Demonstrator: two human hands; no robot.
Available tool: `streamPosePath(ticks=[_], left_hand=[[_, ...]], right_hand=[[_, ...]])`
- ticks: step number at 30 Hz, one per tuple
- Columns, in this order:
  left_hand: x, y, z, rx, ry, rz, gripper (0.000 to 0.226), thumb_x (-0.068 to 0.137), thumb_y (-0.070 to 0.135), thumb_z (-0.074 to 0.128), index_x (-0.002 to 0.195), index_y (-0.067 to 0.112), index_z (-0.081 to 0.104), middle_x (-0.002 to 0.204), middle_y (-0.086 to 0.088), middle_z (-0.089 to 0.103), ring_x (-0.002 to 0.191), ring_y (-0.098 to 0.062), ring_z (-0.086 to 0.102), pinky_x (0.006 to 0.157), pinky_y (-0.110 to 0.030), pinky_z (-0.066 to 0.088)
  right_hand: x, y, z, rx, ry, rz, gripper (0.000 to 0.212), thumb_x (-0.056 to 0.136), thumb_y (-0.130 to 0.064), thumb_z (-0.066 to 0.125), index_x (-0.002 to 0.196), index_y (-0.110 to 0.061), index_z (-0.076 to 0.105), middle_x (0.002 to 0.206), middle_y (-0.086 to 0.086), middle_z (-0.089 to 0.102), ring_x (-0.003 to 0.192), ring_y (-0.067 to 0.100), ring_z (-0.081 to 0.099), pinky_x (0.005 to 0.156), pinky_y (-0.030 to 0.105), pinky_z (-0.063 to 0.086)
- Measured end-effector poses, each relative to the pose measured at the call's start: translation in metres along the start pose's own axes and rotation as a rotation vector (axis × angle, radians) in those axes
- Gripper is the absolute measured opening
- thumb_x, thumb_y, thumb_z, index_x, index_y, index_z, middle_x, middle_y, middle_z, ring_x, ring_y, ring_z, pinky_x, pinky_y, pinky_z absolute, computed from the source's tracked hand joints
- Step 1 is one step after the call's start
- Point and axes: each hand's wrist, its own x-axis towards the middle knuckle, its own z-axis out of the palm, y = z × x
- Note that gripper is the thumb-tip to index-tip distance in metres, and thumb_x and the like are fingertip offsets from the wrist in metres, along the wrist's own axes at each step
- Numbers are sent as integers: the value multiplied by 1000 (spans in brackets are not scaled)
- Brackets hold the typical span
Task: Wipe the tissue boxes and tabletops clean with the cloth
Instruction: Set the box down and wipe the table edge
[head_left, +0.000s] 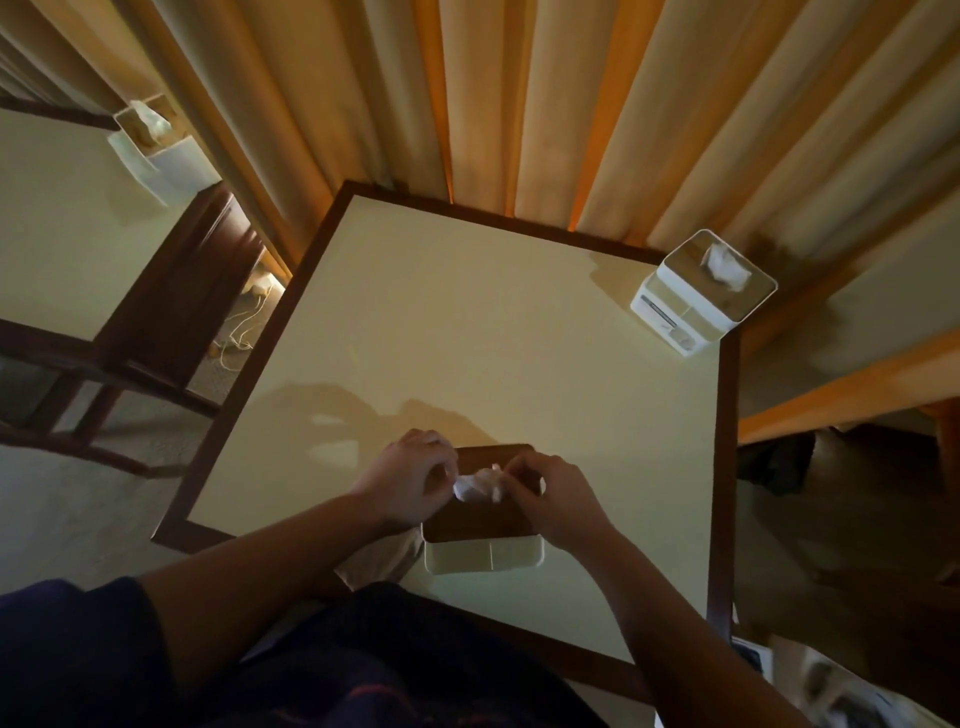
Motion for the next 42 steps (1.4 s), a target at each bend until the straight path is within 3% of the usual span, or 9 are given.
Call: streamPosePath(ticks=[5,10,12,14,18,22,25,29,42], left_hand=[[-3,-1,0,-89,4,-71,9,86,34,68,89,27,64,92,8,63,91,-8,52,74,-28,43],[-2,-1,3,148,-202,-41,71,76,74,48,130,30,65,119,12,60,114,-11,45,94,-32,34],[0,-5,7,184,-194,-6,54,88,61,55,128,28,68,123,10,59,118,-12,43,97,-33,35],[2,-5,9,156,-150,-2,31,96,44,63,119,25,72,119,10,62,114,-11,45,99,-36,39],[1,-4,6,77,-79,-47,37,88,50,55,107,22,72,102,9,67,98,-7,45,89,-36,40],[-9,-9,5,96,-48,-39,57,85,58,65,134,29,58,132,10,57,121,-12,47,106,-37,40],[-15,-15,2,153,-129,-82,109,72,79,69,159,27,28,159,7,33,142,-17,32,119,-41,30],[-21,-20,3,309,-248,-145,146,55,100,60,165,21,7,167,4,19,150,-19,24,125,-42,22],[21,-38,-59,408,-171,-128,132,51,92,70,156,20,33,153,-1,40,139,-25,37,119,-44,29]], right_hand=[[-12,8,-11,178,47,-46,22,80,-45,70,86,-24,67,78,-7,68,74,13,64,69,29,52],[-7,8,-1,19,-67,-22,39,78,-40,81,116,-40,70,87,-12,71,81,7,67,70,30,56],[-4,7,5,-101,-41,-60,15,85,-43,73,97,-35,78,81,-11,71,76,7,64,65,37,54],[-3,7,6,-109,47,-31,20,85,-41,64,91,-33,81,83,-11,69,80,7,61,67,33,50],[-6,7,3,-96,124,-36,17,84,-41,75,100,-34,78,93,-18,62,91,4,56,74,28,46],[-10,3,-12,-129,64,36,81,71,-80,74,139,-39,60,127,-19,55,117,3,51,91,27,50],[-12,6,-25,-229,-73,62,116,64,-68,87,161,-39,30,162,-14,34,145,14,31,113,44,42],[-13,8,-18,-348,-242,116,135,63,-42,96,165,-37,7,168,-11,22,152,20,19,115,51,42],[73,-51,-38,-655,-276,32,135,56,-46,98,163,-25,18,160,3,37,142,29,36,107,46,45]])
